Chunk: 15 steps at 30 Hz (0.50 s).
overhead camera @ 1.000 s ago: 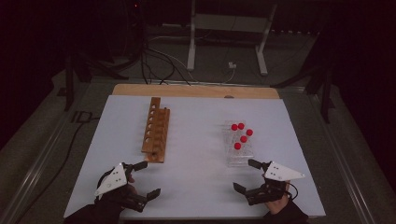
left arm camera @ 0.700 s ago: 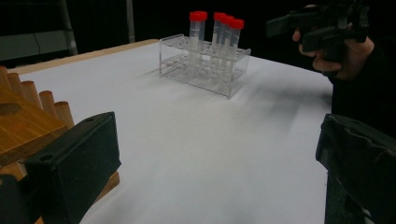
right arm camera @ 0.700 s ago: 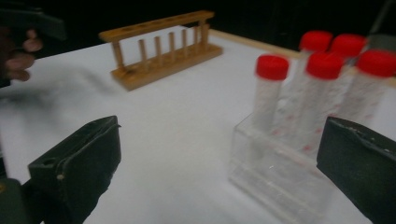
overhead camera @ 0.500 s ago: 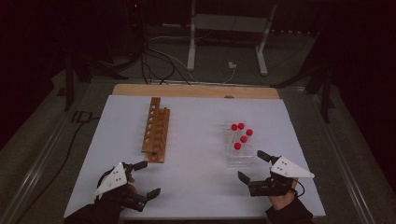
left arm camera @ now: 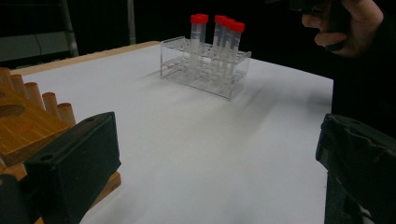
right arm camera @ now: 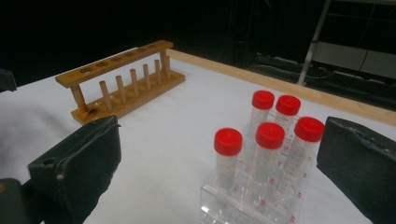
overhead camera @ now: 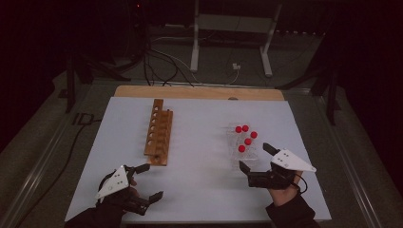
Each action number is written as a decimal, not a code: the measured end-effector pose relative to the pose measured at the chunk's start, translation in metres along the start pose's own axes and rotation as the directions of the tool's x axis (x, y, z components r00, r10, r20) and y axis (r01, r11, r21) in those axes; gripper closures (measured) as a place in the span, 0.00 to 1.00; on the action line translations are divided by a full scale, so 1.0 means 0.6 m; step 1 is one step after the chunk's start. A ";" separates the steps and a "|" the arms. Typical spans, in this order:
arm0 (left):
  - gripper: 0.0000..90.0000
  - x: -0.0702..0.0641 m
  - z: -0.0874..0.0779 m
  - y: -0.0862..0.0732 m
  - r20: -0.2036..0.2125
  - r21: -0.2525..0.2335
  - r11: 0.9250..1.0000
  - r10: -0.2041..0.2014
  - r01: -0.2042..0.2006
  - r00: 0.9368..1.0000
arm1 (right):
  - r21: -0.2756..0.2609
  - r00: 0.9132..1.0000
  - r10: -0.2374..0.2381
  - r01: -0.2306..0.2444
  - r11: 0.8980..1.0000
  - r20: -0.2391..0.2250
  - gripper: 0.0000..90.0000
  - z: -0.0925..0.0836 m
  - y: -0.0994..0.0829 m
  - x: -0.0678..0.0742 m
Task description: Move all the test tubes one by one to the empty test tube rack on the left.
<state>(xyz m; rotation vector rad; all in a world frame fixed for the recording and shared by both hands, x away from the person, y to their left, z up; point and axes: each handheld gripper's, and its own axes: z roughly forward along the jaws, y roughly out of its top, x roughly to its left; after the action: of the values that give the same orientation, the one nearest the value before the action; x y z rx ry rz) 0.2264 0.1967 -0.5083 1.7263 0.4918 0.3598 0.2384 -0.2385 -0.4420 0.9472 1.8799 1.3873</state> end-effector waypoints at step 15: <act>0.00 0.000 -0.001 0.001 0.003 -0.002 1.000 0.001 -0.001 1.000 | 0.127 0.995 0.040 -0.051 0.991 0.089 0.08 0.033 -0.004 0.028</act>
<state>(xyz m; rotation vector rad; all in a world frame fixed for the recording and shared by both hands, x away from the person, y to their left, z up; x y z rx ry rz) 0.2260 0.1971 -0.5076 1.7255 0.4880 0.3586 0.2444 -0.2149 -0.4506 1.1022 1.9121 1.2428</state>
